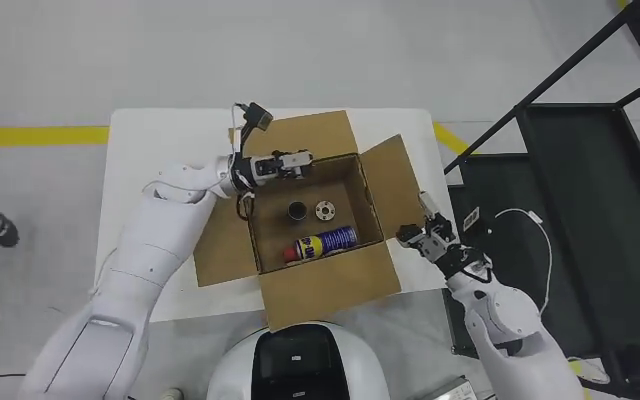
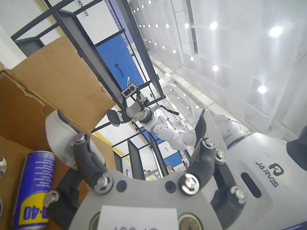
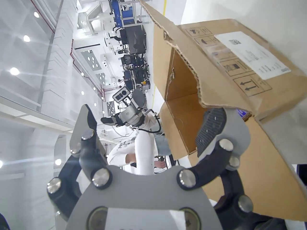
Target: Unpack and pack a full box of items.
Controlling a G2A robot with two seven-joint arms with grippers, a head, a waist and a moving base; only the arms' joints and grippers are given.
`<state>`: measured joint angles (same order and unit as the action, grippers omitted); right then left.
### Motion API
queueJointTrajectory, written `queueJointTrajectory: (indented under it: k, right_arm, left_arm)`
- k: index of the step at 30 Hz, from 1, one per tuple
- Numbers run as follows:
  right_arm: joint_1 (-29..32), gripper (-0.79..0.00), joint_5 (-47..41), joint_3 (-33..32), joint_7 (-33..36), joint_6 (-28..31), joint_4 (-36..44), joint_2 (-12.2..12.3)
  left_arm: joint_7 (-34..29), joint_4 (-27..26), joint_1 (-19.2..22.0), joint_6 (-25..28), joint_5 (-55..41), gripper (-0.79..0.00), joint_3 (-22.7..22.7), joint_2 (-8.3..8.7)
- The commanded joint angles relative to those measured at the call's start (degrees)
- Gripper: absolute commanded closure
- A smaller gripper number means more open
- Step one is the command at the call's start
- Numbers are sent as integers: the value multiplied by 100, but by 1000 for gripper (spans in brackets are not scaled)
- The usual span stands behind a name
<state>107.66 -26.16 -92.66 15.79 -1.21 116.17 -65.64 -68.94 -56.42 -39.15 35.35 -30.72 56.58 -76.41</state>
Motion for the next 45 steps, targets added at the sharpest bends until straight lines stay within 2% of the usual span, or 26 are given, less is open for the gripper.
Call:
queueJointTrajectory:
  k: [1,8,14,20,28,36,45]
  right_arm:
    - [-138,-785,201,55,14,91,-142,-1]
    - [-543,-785,1361,246,126,137,-580,25]
    - [-712,-785,2047,218,226,74,-815,56]
    - [-703,-785,2515,92,270,164,-926,82]
    - [-867,-785,2756,309,740,42,-1306,92]
    - [-857,-785,2231,571,945,-130,-1273,47]
    - [-845,-785,1860,950,858,-333,-1167,-16]
  left_arm:
    - [-116,-405,-216,-154,170,-785,383,161]
    - [-222,-1428,-909,-652,755,-785,1341,534]
    - [-191,-1810,-1318,-892,1133,-785,1835,717]
    - [-213,-1810,-1590,-1054,1393,-785,2202,860]
    - [-129,-1746,-1922,-1157,1428,-785,2552,993]
    - [-41,-1663,-2110,-1226,1614,-785,2875,1128]
    - [87,-1511,-2169,-1197,1583,-785,3074,1228]
